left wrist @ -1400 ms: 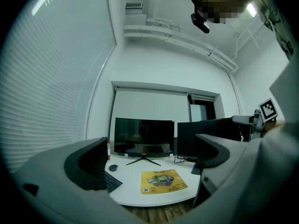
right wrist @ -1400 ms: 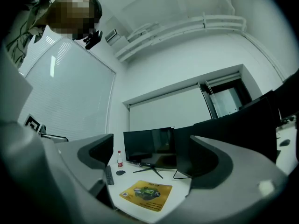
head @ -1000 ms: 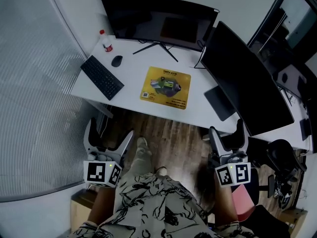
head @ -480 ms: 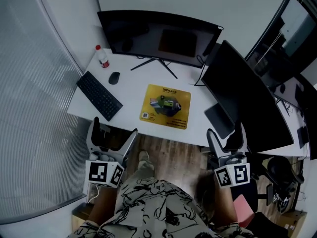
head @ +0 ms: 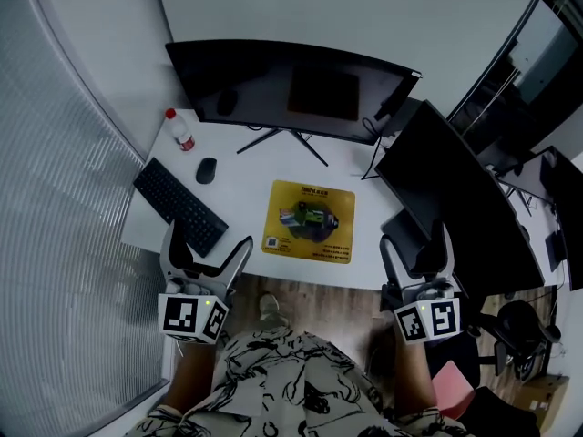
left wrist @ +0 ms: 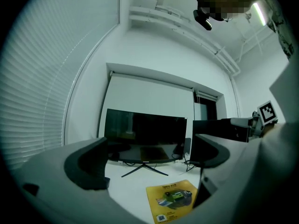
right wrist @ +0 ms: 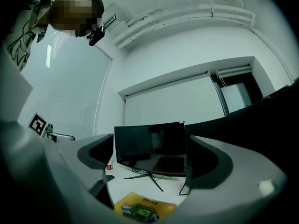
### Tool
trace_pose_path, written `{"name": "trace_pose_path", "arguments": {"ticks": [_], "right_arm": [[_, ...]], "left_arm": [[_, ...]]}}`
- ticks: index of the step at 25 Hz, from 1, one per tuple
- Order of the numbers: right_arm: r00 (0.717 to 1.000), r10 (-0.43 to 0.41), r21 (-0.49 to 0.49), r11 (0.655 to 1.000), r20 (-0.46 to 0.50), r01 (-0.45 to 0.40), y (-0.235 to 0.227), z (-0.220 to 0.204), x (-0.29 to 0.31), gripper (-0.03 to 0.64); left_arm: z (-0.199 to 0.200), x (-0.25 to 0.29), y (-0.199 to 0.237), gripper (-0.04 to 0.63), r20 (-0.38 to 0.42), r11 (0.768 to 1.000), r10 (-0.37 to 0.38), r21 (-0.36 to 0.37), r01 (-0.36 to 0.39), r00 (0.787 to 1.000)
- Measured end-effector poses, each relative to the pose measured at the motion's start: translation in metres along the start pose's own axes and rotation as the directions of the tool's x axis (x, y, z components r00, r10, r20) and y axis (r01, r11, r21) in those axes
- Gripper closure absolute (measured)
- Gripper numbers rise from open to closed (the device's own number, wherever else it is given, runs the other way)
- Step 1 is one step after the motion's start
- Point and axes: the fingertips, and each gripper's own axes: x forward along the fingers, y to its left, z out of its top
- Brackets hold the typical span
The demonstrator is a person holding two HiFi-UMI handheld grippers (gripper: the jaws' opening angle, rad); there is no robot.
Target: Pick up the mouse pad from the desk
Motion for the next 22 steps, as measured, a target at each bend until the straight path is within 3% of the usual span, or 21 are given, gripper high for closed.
{"name": "trace_pose_path", "arguments": {"ticks": [7, 13, 22], "right_arm": [[0.997, -0.08, -0.013, 0.997, -0.006, 0.08, -0.001, -0.003, 0.028, 0.118], [0.988, -0.136, -0.01, 0.991, -0.074, 0.135, -0.019, -0.031, 0.032, 0.12], [0.977, -0.114, 0.013, 0.993, -0.179, 0.118, -0.057, -0.088, 0.076, 0.12]], "left_arm": [[-0.005, 0.042, 0.026, 0.028, -0.019, 0.998, -0.057, -0.02, 0.057, 0.998], [-0.032, 0.073, 0.026, 0.028, -0.081, 0.995, -0.1, -0.039, 0.097, 0.992], [-0.08, 0.129, 0.019, 0.028, -0.187, 0.993, -0.112, -0.052, 0.104, 0.976]]}}
